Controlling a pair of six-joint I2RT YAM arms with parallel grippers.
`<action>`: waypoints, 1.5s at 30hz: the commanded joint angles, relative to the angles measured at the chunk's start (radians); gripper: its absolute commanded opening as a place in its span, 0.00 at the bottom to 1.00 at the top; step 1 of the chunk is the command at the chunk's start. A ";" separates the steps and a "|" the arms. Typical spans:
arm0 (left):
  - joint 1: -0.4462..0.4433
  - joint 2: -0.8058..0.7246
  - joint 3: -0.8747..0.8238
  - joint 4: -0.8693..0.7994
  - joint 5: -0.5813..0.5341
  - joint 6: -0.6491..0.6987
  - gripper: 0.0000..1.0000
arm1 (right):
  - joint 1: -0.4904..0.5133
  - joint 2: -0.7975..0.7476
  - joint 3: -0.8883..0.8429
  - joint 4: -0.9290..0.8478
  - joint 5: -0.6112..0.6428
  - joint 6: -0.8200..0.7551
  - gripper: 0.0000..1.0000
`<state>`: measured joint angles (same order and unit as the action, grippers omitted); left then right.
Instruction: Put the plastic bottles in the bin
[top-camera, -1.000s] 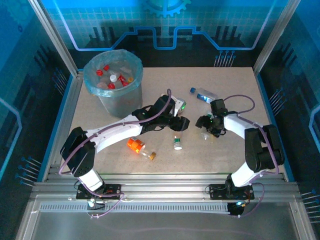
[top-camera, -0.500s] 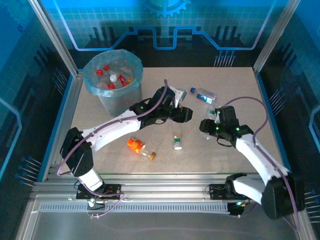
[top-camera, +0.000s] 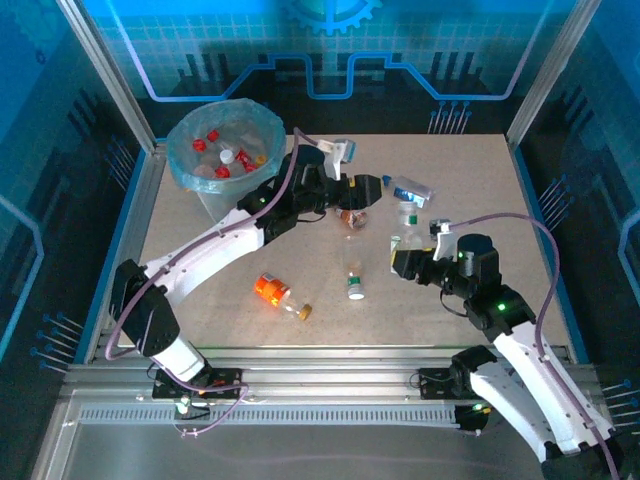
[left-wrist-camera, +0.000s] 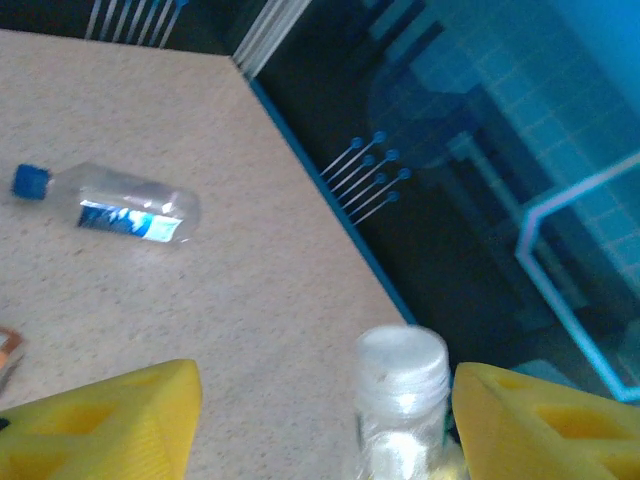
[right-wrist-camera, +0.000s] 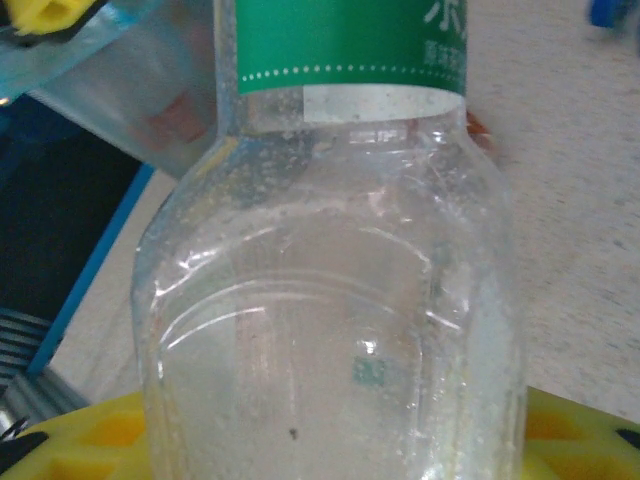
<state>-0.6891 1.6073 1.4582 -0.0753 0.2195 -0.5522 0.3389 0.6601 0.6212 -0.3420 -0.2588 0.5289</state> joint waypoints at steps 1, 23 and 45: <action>0.005 -0.041 0.029 0.071 0.079 -0.025 0.70 | 0.032 -0.005 0.033 0.088 -0.089 -0.061 0.51; -0.017 -0.055 -0.026 0.104 0.217 -0.005 0.65 | 0.133 0.065 0.093 0.201 -0.099 -0.086 0.50; -0.009 -0.130 -0.039 0.060 0.126 0.023 0.13 | 0.209 0.085 0.148 0.141 0.109 -0.067 0.93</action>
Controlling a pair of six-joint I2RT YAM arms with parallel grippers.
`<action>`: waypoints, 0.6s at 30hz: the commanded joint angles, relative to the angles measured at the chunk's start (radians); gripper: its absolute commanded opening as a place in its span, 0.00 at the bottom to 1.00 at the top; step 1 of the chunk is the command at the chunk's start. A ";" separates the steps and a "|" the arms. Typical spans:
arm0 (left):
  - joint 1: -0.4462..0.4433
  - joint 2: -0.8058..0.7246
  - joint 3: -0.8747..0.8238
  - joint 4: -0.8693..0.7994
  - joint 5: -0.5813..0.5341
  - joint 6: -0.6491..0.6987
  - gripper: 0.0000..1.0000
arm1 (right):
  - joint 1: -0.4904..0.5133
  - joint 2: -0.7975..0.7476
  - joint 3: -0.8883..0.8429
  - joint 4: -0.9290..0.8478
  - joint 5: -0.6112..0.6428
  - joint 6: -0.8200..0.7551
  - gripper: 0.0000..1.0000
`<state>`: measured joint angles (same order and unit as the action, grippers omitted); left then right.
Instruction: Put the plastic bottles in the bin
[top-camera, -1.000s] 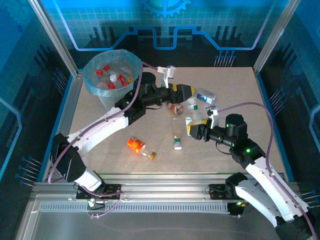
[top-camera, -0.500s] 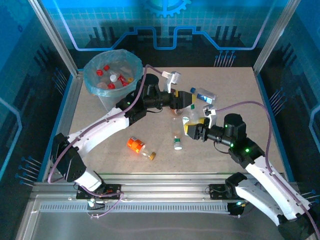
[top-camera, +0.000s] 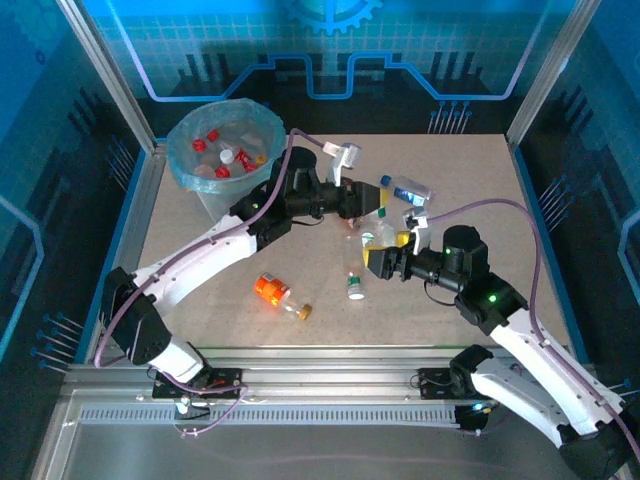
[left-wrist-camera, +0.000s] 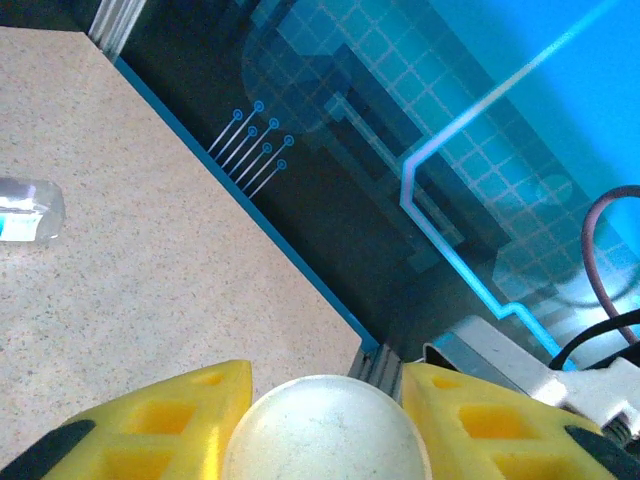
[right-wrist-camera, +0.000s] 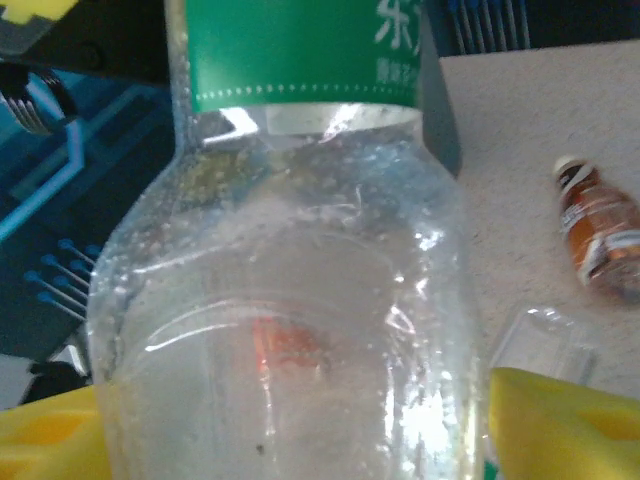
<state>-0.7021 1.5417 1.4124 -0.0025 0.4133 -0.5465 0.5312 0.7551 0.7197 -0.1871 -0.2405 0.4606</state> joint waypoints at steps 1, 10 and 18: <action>0.011 -0.080 0.005 -0.020 -0.097 0.016 0.09 | 0.017 -0.012 0.053 -0.022 0.108 0.003 0.96; 0.232 -0.299 0.030 -0.168 -0.322 0.073 0.00 | 0.018 -0.053 0.034 -0.005 0.183 0.002 0.98; 0.520 -0.262 0.290 -0.365 -0.574 0.305 0.00 | 0.023 0.007 0.064 -0.020 0.185 0.019 0.98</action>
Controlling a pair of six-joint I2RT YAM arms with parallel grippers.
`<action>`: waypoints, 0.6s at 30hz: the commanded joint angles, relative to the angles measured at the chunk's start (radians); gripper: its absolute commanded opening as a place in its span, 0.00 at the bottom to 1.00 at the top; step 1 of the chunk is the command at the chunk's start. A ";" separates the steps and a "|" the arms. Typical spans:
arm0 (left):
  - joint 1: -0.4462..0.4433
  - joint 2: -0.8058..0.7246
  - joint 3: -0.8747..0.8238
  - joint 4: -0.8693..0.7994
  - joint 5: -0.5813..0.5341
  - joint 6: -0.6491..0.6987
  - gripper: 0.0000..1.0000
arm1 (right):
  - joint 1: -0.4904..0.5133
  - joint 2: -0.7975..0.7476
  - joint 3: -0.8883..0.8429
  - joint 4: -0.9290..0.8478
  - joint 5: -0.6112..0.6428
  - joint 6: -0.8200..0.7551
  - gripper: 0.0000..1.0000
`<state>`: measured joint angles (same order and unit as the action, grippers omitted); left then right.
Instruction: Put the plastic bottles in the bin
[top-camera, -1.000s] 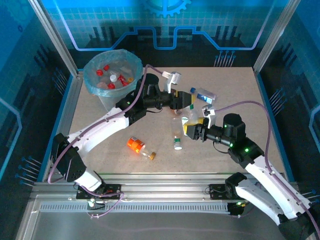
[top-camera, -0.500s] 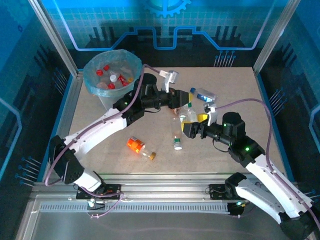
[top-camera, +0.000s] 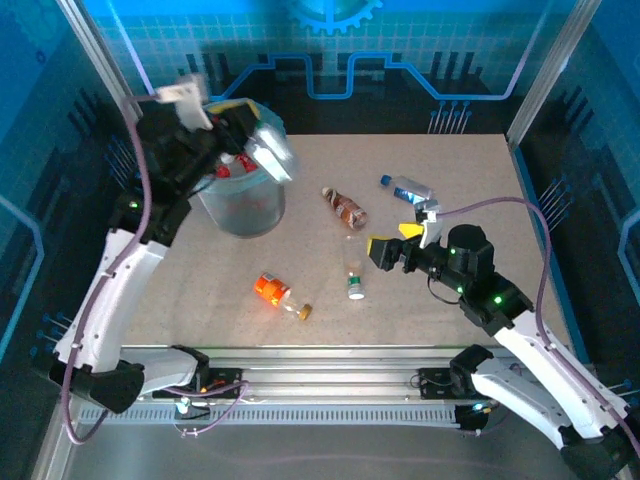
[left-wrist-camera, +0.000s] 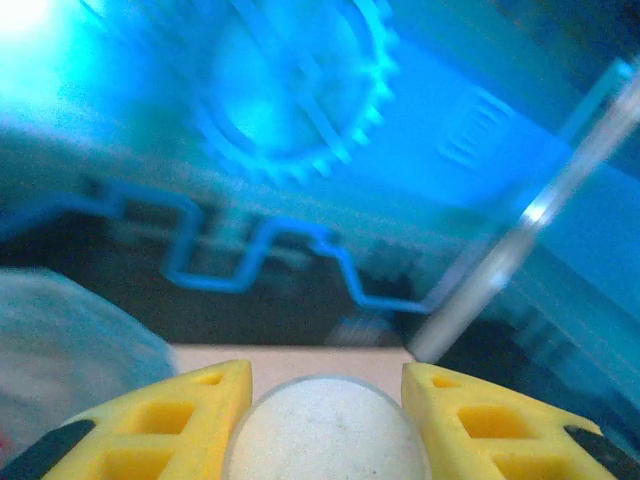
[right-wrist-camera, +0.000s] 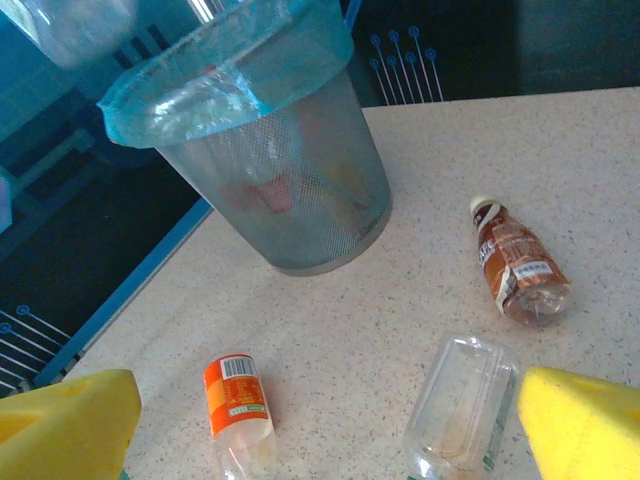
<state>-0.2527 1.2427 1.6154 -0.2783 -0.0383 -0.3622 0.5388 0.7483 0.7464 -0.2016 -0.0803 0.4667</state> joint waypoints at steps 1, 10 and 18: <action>0.107 0.065 0.120 -0.111 -0.124 0.117 0.00 | 0.016 0.020 0.040 -0.008 0.027 0.019 0.98; 0.358 0.296 0.171 -0.086 0.174 -0.310 0.00 | 0.016 0.039 0.047 -0.052 0.058 0.041 0.97; 0.358 0.406 0.107 0.010 0.200 -0.448 0.05 | 0.015 0.029 0.026 -0.094 0.115 0.047 0.97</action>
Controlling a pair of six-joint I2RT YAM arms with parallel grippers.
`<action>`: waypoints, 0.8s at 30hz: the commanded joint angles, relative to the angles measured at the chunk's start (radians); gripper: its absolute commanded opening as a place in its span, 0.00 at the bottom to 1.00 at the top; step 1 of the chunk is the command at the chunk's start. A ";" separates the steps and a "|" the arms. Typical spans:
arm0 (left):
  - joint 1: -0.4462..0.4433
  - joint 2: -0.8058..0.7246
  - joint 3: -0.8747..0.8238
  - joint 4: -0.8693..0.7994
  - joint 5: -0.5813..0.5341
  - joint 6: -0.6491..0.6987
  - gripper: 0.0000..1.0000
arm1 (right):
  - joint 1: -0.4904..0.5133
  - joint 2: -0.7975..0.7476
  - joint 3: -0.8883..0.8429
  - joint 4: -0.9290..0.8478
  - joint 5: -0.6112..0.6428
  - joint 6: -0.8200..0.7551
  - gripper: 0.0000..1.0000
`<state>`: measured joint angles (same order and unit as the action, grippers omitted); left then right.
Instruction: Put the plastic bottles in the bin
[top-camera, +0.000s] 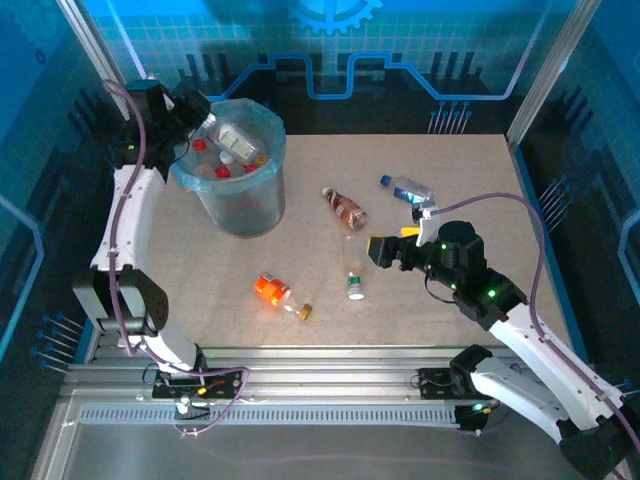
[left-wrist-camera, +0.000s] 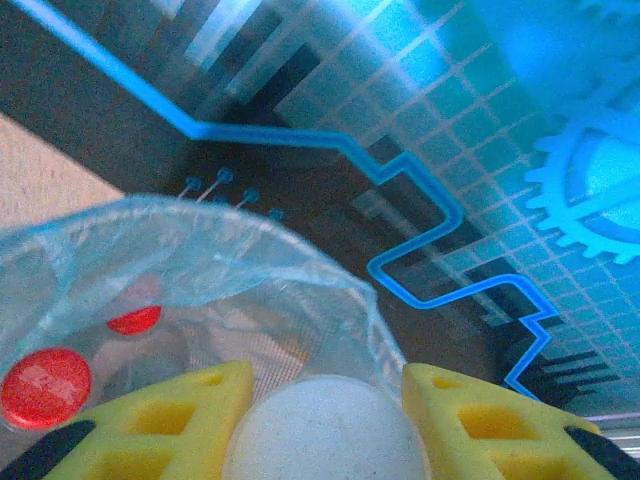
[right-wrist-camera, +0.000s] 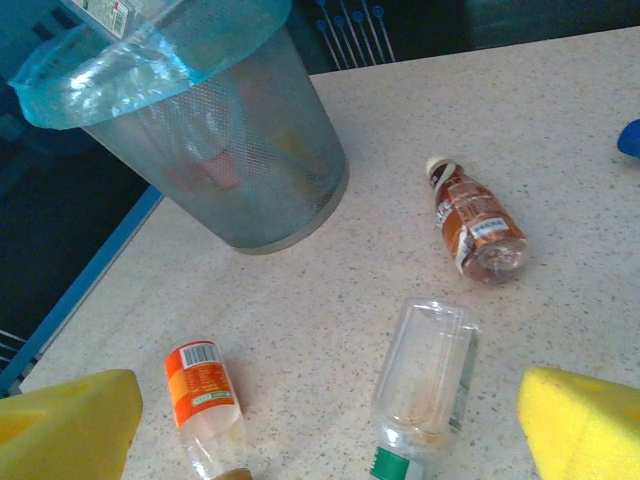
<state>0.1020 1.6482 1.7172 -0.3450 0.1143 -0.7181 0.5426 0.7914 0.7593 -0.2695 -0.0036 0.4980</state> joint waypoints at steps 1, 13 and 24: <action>0.005 0.010 0.004 0.073 0.054 -0.098 0.22 | 0.010 -0.015 0.010 -0.028 0.041 0.022 0.97; 0.004 -0.015 -0.007 0.046 0.061 -0.064 0.68 | 0.010 -0.042 -0.018 -0.046 0.083 0.059 0.97; -0.066 0.022 0.014 -0.044 0.077 0.043 0.60 | 0.009 -0.040 -0.028 -0.048 0.069 0.104 0.95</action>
<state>0.0731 1.6619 1.7081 -0.3389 0.1596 -0.7414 0.5426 0.7612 0.7467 -0.3069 0.0528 0.5823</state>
